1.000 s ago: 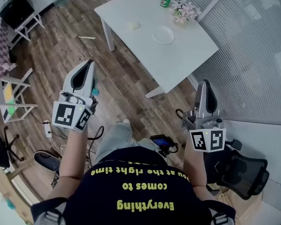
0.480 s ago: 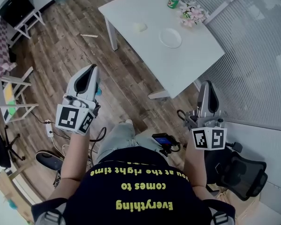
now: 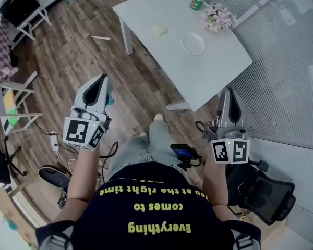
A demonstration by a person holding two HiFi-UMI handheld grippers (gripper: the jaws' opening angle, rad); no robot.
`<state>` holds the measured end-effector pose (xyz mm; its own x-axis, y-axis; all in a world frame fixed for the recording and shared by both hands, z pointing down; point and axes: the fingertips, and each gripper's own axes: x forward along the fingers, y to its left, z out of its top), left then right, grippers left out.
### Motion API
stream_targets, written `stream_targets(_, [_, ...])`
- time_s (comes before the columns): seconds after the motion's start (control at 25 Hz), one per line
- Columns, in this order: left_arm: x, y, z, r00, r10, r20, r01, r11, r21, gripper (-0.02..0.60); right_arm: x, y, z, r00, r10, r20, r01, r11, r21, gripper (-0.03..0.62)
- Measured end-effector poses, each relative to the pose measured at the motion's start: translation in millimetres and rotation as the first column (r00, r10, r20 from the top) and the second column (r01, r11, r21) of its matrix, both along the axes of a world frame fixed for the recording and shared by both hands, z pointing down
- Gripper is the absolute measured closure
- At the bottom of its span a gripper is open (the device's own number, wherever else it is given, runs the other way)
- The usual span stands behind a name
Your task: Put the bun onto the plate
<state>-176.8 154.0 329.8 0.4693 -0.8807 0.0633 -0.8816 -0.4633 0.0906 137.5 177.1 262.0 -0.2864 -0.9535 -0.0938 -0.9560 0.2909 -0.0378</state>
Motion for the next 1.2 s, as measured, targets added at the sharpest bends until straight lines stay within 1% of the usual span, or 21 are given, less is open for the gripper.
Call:
stream_targets(0.2, [-4.0, -13.1, 3.7, 1.0, -0.018, 0.005, 0.017, 1.0, 0.002, 0.581, -7.9, -25.4, -2.2, 1.0, -0.026, 0.012, 0.025, 0.999, 0.022, 0.588])
stream_targets(0.4, [-10.4, -38.3, 8.8, 0.999, -0.049, 0.012, 0.049, 0.999, -0.001, 0.581, -8.1, -63.5, -5.6, 0.999, -0.024, 0.023, 0.023, 0.999, 0.034, 0.588])
stream_targets(0.56, [-4.6, -78.9, 4.6, 0.999, -0.049, 0.001, 0.049, 0.999, 0.003, 0.581, -7.0, -108.6, -20.1, 0.999, -0.048, 0.017, 0.047, 0.997, 0.056, 0.588])
stream_targets(0.76, [12.2, -142.8, -11.9, 0.999, -0.046, -0.009, 0.046, 0.998, 0.033, 0.581, 3.9, -172.2, -33.9, 0.997, -0.075, 0.004, 0.075, 0.994, 0.074, 0.588])
stream_targets(0.84, [21.3, -165.5, -14.6, 0.999, -0.035, -0.002, 0.035, 0.999, 0.038, 0.581, 6.5, -196.5, -33.3, 0.996, -0.087, 0.002, 0.086, 0.993, 0.077, 0.588])
stream_targets(1.0, [39.1, -207.9, -14.0, 1.0, -0.009, 0.026, 0.008, 1.0, 0.027, 0.581, 7.7, -239.6, -22.9, 0.995, -0.098, 0.022, 0.096, 0.993, 0.062, 0.588])
stream_targets(1.12, [47.0, -231.8, -15.7, 1.0, 0.001, 0.027, -0.001, 1.0, 0.017, 0.581, 6.6, -259.2, -15.8, 0.992, -0.111, 0.051, 0.109, 0.993, 0.04, 0.588])
stream_targets(1.2, [51.4, -243.2, -15.6, 0.999, 0.003, 0.032, -0.003, 1.0, 0.011, 0.581, 5.7, -269.3, -12.7, 0.991, -0.124, 0.055, 0.122, 0.992, 0.029, 0.588])
